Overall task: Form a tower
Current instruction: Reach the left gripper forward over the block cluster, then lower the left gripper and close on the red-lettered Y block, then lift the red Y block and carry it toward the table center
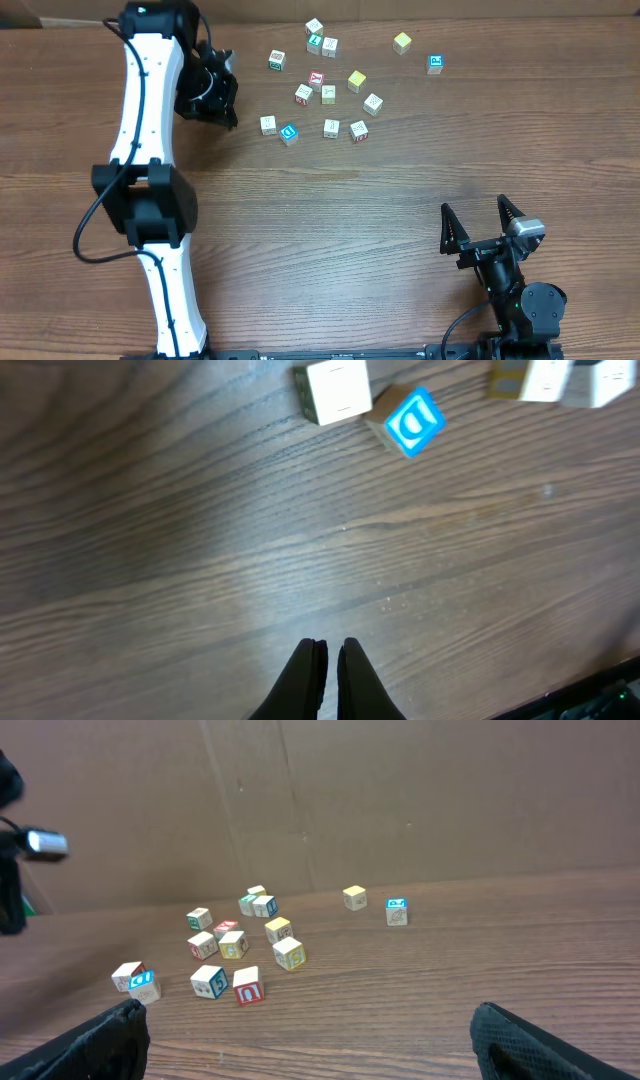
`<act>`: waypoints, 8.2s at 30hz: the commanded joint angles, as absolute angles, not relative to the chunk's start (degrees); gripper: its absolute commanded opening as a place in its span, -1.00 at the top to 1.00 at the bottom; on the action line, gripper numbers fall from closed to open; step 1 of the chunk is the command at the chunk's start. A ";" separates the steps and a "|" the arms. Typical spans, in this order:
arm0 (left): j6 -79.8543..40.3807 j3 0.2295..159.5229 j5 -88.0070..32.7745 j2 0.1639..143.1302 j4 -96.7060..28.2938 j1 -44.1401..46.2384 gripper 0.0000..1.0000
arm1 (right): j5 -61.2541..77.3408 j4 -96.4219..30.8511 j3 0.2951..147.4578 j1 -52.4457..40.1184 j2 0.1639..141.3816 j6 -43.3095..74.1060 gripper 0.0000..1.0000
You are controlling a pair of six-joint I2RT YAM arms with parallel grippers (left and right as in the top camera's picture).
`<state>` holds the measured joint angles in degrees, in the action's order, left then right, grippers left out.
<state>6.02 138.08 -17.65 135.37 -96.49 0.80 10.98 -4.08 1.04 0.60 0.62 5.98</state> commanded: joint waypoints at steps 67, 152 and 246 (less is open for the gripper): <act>-9.87 140.46 3.01 142.85 -56.38 20.62 0.21 | 10.57 -3.77 0.45 0.16 0.16 5.91 -1.00; -16.71 123.92 3.64 143.15 -40.16 25.82 0.61 | 10.57 -3.77 0.45 0.16 0.16 5.91 -1.00; 1.30 121.03 -1.10 146.45 -25.30 20.29 0.31 | 10.59 -3.79 0.45 0.16 0.16 5.91 -1.00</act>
<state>0.47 120.33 -0.49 145.45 -26.06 19.88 10.98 -4.08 1.04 0.60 0.62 5.98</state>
